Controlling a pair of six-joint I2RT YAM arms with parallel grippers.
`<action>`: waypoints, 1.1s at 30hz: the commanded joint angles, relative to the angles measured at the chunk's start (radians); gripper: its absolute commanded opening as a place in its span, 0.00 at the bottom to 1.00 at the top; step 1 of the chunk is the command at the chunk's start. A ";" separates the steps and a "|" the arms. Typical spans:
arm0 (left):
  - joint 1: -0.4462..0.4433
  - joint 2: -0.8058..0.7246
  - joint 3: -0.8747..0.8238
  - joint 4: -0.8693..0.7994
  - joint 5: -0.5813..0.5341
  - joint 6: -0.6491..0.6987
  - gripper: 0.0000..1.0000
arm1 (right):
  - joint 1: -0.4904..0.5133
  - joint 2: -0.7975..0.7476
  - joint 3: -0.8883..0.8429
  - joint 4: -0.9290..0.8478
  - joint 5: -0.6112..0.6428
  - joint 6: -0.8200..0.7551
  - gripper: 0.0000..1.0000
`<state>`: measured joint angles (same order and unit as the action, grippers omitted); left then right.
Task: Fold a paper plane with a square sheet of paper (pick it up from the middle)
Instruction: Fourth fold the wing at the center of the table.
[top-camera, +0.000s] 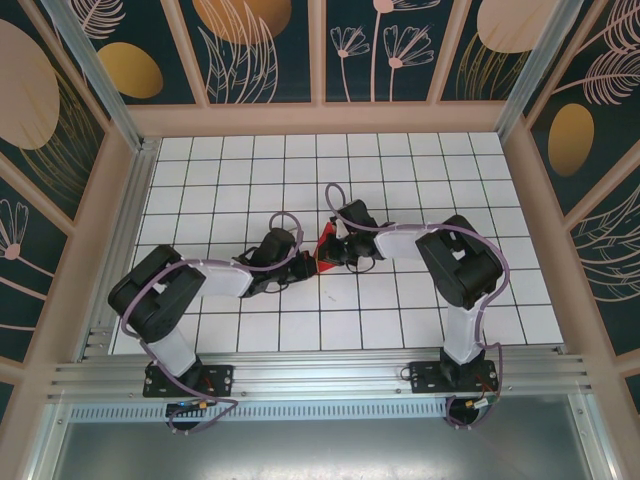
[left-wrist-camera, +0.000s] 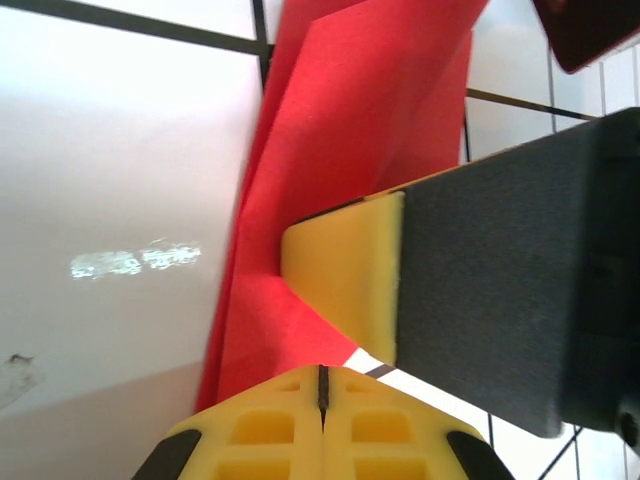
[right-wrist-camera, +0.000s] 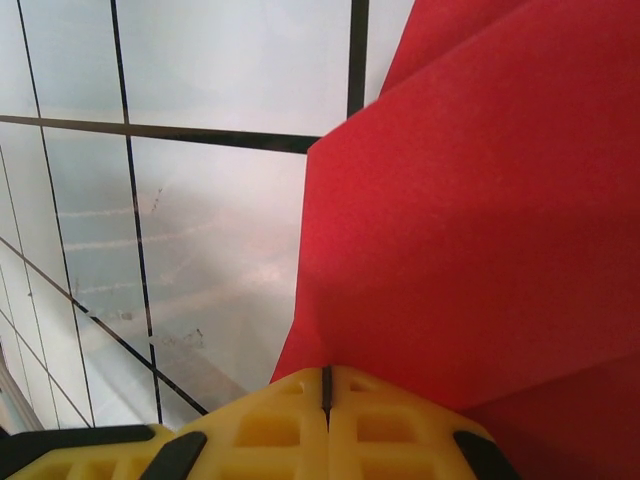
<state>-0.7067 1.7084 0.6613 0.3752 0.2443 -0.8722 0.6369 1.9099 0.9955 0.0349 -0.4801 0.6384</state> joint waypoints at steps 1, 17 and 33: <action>-0.001 0.038 0.026 -0.037 -0.035 0.016 0.00 | 0.019 -0.005 -0.030 -0.047 -0.027 0.015 0.00; -0.002 0.033 -0.097 -0.076 -0.050 0.002 0.00 | -0.030 0.000 0.004 -0.069 -0.009 -0.044 0.00; -0.002 0.057 -0.143 -0.074 -0.015 0.000 0.00 | -0.184 0.063 0.096 -0.131 0.057 -0.169 0.02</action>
<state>-0.7067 1.7149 0.5720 0.4881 0.2272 -0.8730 0.4866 1.9358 1.0576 -0.0631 -0.5110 0.5087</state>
